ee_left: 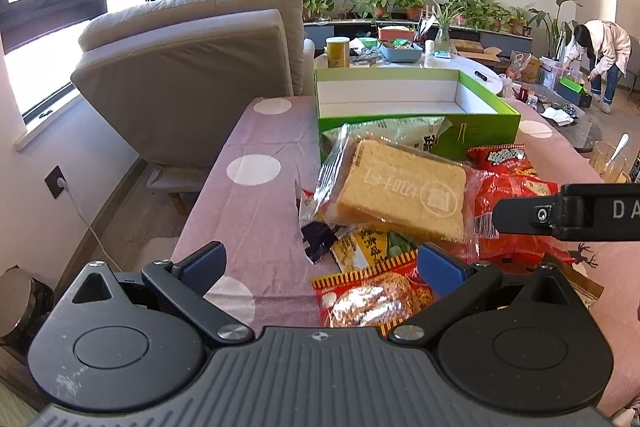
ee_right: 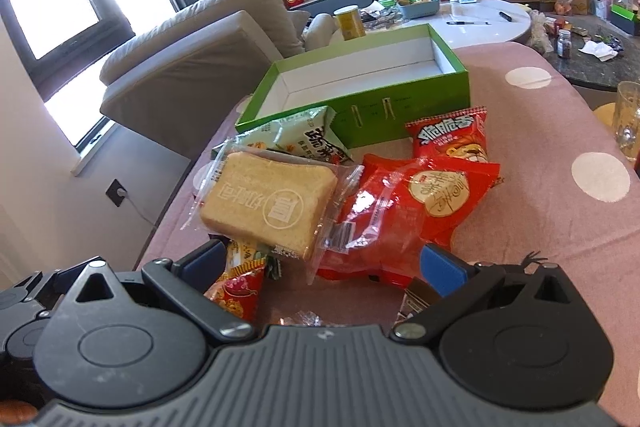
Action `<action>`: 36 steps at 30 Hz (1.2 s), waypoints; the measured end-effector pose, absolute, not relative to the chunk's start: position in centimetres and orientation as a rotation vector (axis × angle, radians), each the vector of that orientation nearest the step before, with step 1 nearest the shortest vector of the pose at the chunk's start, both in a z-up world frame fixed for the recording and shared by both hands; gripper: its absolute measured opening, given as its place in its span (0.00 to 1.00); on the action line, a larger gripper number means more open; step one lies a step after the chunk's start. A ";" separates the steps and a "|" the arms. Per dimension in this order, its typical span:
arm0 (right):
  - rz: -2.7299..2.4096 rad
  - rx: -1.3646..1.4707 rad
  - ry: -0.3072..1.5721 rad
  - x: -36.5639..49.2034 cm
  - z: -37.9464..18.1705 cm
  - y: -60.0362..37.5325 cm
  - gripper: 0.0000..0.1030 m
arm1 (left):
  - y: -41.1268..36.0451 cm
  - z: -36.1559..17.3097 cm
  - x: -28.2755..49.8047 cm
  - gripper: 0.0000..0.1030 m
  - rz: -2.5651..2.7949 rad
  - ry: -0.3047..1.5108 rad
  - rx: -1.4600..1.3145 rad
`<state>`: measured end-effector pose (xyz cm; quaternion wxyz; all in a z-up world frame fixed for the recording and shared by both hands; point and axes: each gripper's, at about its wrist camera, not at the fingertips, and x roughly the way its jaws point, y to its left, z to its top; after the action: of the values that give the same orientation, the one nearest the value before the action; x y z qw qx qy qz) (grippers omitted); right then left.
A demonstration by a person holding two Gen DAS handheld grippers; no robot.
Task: Organize snacks
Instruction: 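Grasp the wrapped bread loaf with the right gripper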
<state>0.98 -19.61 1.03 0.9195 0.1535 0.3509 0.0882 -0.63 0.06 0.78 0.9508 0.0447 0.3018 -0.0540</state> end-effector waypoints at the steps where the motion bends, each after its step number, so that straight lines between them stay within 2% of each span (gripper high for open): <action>1: 0.193 0.317 0.721 1.1 1.2 -19.7 0.82 | 0.1 1.0 -0.5 0.99 -0.114 0.607 0.090; 6: 0.244 0.347 0.711 3.1 3.0 -20.6 0.82 | 1.2 2.6 1.5 0.89 -0.097 0.565 -0.012; 9: 0.258 0.396 0.746 4.6 3.0 -21.0 0.81 | 1.2 2.9 2.9 0.87 -0.122 0.565 -0.027; 11: 0.274 0.416 0.775 5.2 2.6 -20.9 0.81 | 0.9 2.8 3.8 0.84 -0.140 0.585 -0.007; 13: 0.289 0.430 0.810 6.0 1.9 -20.5 0.81 | 0.8 2.4 5.0 0.75 -0.144 0.612 0.003; 16: 0.287 0.447 0.847 7.0 1.0 -20.1 0.81 | 0.5 1.6 6.3 0.70 -0.165 0.646 0.007; 24: 0.276 0.522 0.907 9.3 -1.0 -20.6 0.80 | -1.0 -0.8 8.9 0.65 -0.232 0.712 0.085; 28: 0.272 0.496 0.895 9.7 -1.0 -20.0 0.81 | -1.1 -1.0 9.2 0.54 -0.271 0.712 0.071; 36: 0.285 0.431 0.935 11.0 -1.4 -18.3 0.80 | -0.9 -1.4 9.1 0.49 -0.309 0.731 0.072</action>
<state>11.00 -18.26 -1.38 0.8607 0.2054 0.4456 0.1360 9.08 -0.93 -1.42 0.9216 0.0350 0.3559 -0.1506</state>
